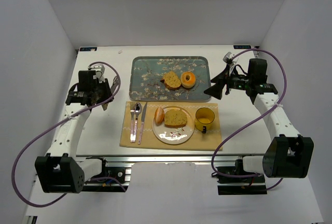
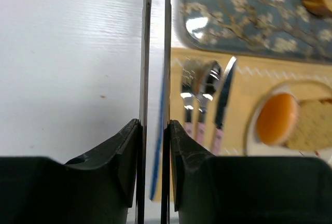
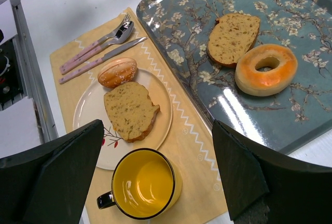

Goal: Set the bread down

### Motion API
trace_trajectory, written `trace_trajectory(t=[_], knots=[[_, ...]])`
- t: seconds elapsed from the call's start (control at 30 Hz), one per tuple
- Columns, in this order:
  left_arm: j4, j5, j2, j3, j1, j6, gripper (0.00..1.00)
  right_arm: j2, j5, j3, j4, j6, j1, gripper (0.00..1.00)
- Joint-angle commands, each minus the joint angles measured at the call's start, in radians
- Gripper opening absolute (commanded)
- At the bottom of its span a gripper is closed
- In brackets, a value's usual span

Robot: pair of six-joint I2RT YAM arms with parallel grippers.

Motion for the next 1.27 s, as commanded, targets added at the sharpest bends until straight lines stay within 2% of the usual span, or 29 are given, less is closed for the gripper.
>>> trace_trajectory(t=[0.0,0.17,0.4,0.63,0.77,0.8,0.83,0.87,0.9,1.07,1.23], knots=[[0.238,-0.003,0.021,-0.067,0.08,0.078,0.4,-0.004,-0.039,0.042,0.012,0.005,-0.005,0.89],[0.434,-0.062,0.127,-0.176,0.138,0.115,0.45,0.002,-0.035,0.077,-0.03,-0.023,-0.003,0.89],[0.588,-0.074,0.236,-0.314,0.154,0.098,0.51,0.022,-0.038,0.112,-0.092,-0.047,-0.003,0.89],[0.562,-0.074,0.322,-0.344,0.172,0.069,0.57,0.032,-0.015,0.132,-0.118,-0.063,-0.003,0.89],[0.554,-0.076,0.267,-0.357,0.184,0.061,0.61,0.032,0.051,0.138,-0.135,-0.073,-0.003,0.89],[0.544,-0.07,0.252,-0.354,0.187,0.059,0.65,0.028,0.082,0.135,-0.132,-0.058,-0.003,0.89],[0.537,-0.062,0.212,-0.349,0.194,0.052,0.74,0.028,0.143,0.131,-0.133,-0.052,-0.002,0.89],[0.531,-0.051,0.189,-0.348,0.195,0.044,0.92,0.037,0.18,0.138,-0.155,-0.041,-0.002,0.89],[0.531,-0.053,0.161,-0.348,0.197,0.033,0.98,0.042,0.255,0.143,-0.163,-0.031,-0.002,0.89],[0.533,-0.062,-0.049,-0.363,0.2,-0.085,0.98,0.051,0.434,0.149,-0.143,0.034,-0.002,0.89],[0.51,-0.065,-0.201,-0.371,0.201,-0.166,0.98,0.052,0.443,0.131,-0.063,0.066,-0.002,0.89]])
